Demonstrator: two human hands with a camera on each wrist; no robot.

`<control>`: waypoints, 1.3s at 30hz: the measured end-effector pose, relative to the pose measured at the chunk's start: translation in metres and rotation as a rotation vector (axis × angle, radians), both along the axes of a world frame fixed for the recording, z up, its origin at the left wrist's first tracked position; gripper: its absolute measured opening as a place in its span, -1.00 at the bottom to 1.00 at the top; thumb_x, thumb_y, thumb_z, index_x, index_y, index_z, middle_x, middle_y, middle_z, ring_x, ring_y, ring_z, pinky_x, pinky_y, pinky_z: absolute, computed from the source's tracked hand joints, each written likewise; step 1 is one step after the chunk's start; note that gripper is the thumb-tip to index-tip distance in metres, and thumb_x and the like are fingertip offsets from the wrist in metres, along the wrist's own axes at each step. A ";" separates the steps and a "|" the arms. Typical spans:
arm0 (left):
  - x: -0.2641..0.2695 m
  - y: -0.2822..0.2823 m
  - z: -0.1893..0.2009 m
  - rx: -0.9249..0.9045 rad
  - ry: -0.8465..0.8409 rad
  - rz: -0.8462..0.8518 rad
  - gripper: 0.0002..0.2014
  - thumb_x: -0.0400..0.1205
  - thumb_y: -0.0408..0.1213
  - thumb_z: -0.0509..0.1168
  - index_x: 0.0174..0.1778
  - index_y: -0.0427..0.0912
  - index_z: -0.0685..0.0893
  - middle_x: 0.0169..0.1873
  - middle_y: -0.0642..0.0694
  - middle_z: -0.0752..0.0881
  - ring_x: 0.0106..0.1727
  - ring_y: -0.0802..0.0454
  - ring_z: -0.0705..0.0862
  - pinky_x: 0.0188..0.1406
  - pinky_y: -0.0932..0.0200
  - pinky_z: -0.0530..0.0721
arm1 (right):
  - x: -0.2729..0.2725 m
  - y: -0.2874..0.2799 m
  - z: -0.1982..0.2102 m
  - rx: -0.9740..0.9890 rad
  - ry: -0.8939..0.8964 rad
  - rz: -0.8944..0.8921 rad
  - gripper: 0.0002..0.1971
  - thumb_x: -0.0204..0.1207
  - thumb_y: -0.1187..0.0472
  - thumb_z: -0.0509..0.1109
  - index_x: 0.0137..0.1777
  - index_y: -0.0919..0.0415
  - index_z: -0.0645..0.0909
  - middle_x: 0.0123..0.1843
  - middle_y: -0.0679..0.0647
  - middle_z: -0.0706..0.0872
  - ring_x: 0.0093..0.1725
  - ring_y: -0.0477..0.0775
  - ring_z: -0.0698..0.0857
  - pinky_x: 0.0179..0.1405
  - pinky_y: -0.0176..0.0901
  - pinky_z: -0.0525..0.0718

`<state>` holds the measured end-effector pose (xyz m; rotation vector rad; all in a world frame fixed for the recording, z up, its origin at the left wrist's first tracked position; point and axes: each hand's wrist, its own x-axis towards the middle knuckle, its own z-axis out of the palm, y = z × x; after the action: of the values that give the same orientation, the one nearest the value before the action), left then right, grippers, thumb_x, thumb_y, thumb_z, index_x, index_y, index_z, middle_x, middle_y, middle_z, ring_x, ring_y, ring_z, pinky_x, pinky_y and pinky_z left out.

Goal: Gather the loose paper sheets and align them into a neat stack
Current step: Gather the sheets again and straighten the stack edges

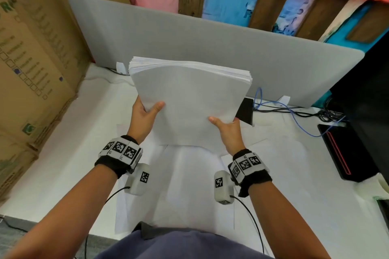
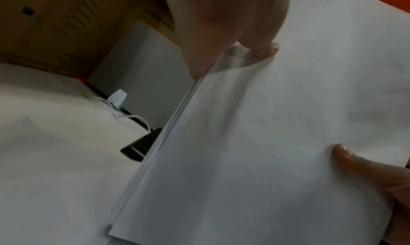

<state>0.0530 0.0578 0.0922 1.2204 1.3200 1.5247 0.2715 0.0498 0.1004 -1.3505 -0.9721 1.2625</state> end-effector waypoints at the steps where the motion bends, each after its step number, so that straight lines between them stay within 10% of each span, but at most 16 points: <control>1: -0.002 0.000 0.001 0.004 -0.009 -0.009 -0.62 0.59 -0.48 0.29 0.33 -0.33 0.45 0.07 0.03 0.66 0.02 0.35 0.70 0.03 0.38 0.65 | 0.003 0.001 0.002 0.026 0.005 0.005 -0.71 0.40 0.43 0.48 -0.17 0.00 0.54 -0.19 -0.14 0.69 -0.20 -0.25 0.68 -0.19 -0.49 0.65; 10: 0.003 -0.006 -0.028 -0.094 0.024 -0.100 -0.58 0.63 -0.40 0.25 0.40 -0.18 0.35 0.19 0.02 0.59 0.11 0.40 0.63 0.05 0.48 0.59 | 0.011 -0.008 -0.028 -0.104 -0.044 0.058 -0.74 0.40 0.40 0.50 -0.09 0.04 0.55 -0.10 -0.07 0.69 0.05 0.03 0.66 0.13 -0.13 0.59; 16: -0.001 -0.004 -0.008 -0.062 0.035 -0.147 -0.68 0.62 -0.45 0.25 0.28 -0.15 0.47 0.05 0.18 0.66 0.00 0.48 0.66 -0.04 0.50 0.61 | 0.012 0.001 -0.006 -0.006 -0.003 0.028 -0.83 0.46 0.40 0.44 -0.09 0.11 0.62 -0.07 0.05 0.71 -0.16 -0.16 0.70 -0.21 -0.44 0.69; 23: -0.010 -0.005 0.022 -0.095 -0.228 -0.342 -0.44 -0.08 0.10 0.68 -0.13 0.19 0.80 -0.12 0.15 0.81 -0.04 0.20 0.77 -0.11 0.29 0.71 | 0.027 0.004 0.022 0.023 -0.073 0.200 -0.77 0.47 0.40 0.43 0.05 0.16 0.56 -0.10 -0.09 0.69 -0.15 -0.24 0.66 -0.17 -0.57 0.63; 28: -0.003 -0.003 0.015 -0.195 -0.301 -0.470 -0.30 -0.20 0.07 0.71 -0.11 -0.01 0.81 -0.18 0.10 0.83 -0.13 0.17 0.79 -0.21 0.27 0.73 | 0.031 0.001 0.015 0.021 -0.039 0.112 -0.78 0.46 0.41 0.42 -0.07 0.07 0.58 -0.13 -0.09 0.70 -0.26 -0.30 0.71 -0.29 -0.52 0.65; 31: 0.003 -0.002 0.009 -0.245 -0.204 -0.447 -0.12 -0.05 0.13 0.67 0.19 -0.08 0.60 -0.04 0.12 0.80 0.01 0.20 0.75 -0.09 0.31 0.70 | 0.033 -0.003 0.011 0.024 -0.022 0.075 -0.77 0.47 0.42 0.41 -0.12 0.03 0.58 -0.16 -0.07 0.70 -0.34 -0.33 0.71 -0.38 -0.52 0.62; 34: 0.013 -0.003 0.006 -0.234 -0.066 -0.380 -0.36 0.39 -0.04 0.49 0.36 -0.14 0.48 0.11 0.13 0.68 0.06 0.38 0.68 0.02 0.44 0.62 | 0.034 -0.007 0.005 0.011 -0.016 0.012 -0.77 0.47 0.37 0.44 -0.13 -0.01 0.56 -0.16 -0.11 0.70 -0.24 -0.26 0.70 -0.30 -0.45 0.67; 39: 0.024 -0.013 -0.015 -0.267 0.012 -0.283 -0.76 0.63 -0.37 0.26 0.07 0.10 0.56 -0.04 0.17 0.71 -0.09 0.45 0.70 0.04 0.36 0.64 | 0.027 -0.023 -0.014 -0.048 0.004 -0.051 -0.73 0.49 0.34 0.44 -0.21 0.02 0.42 -0.19 -0.16 0.59 -0.19 -0.27 0.57 -0.40 -0.68 0.52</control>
<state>0.0775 0.0448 0.0767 1.1871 1.2521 1.1063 0.2984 0.0268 0.0864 -1.4005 -0.9040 1.2565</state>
